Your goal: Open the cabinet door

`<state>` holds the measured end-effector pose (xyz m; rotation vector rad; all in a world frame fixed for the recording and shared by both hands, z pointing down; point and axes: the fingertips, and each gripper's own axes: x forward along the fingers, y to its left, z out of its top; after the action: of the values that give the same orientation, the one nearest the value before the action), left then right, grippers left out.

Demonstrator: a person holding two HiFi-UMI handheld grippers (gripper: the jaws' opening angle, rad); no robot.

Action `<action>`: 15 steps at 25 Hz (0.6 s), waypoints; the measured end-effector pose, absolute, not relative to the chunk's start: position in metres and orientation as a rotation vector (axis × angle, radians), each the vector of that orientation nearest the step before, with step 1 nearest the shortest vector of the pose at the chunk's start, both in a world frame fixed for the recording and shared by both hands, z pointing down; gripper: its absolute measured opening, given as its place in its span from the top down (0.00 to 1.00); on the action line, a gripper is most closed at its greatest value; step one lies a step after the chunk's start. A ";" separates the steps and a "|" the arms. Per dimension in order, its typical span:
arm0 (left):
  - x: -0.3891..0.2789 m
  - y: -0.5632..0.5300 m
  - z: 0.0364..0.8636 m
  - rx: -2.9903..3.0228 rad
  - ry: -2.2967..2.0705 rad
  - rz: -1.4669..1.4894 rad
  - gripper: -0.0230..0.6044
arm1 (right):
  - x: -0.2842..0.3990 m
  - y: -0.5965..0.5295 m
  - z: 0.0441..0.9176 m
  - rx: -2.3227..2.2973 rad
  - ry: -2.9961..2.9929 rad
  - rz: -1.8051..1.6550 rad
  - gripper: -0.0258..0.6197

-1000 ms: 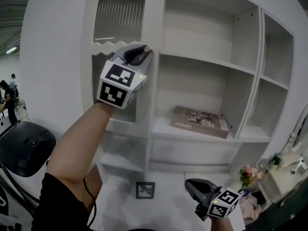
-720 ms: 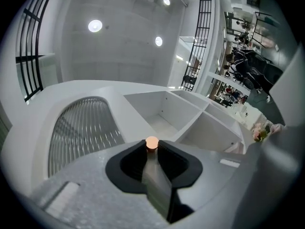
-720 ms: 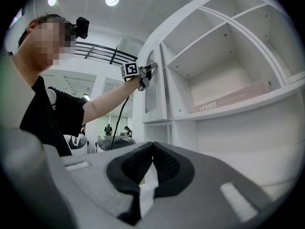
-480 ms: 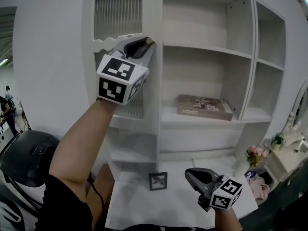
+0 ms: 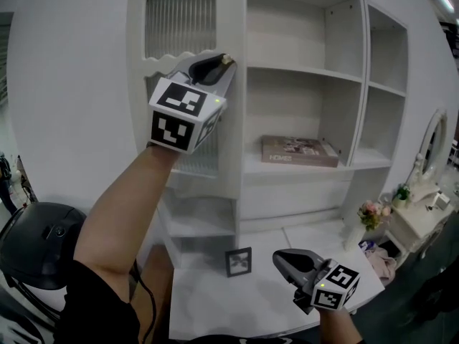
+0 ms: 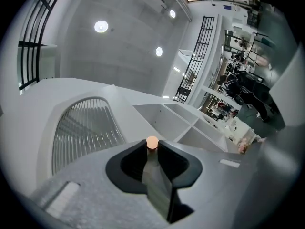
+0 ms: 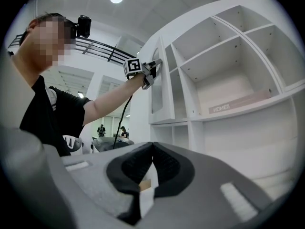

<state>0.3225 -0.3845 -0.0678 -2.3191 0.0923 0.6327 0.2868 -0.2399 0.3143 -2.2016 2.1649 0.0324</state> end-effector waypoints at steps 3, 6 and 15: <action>0.313 -0.383 -0.069 -2.320 0.066 0.644 0.85 | 0.274 -0.240 0.315 -2.230 2.139 0.027 0.96; 0.303 -0.380 -0.067 -2.327 0.025 0.655 0.85 | 0.262 -0.237 0.316 -2.263 2.105 0.028 0.96; 0.275 -0.376 -0.067 -2.337 -0.057 0.693 0.85 | 0.230 -0.236 0.315 -2.338 2.022 0.027 0.96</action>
<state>0.2750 -0.3762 -0.0669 -2.3370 -0.0569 0.6935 0.2296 -0.2358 0.3152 -2.3385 2.0224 0.0266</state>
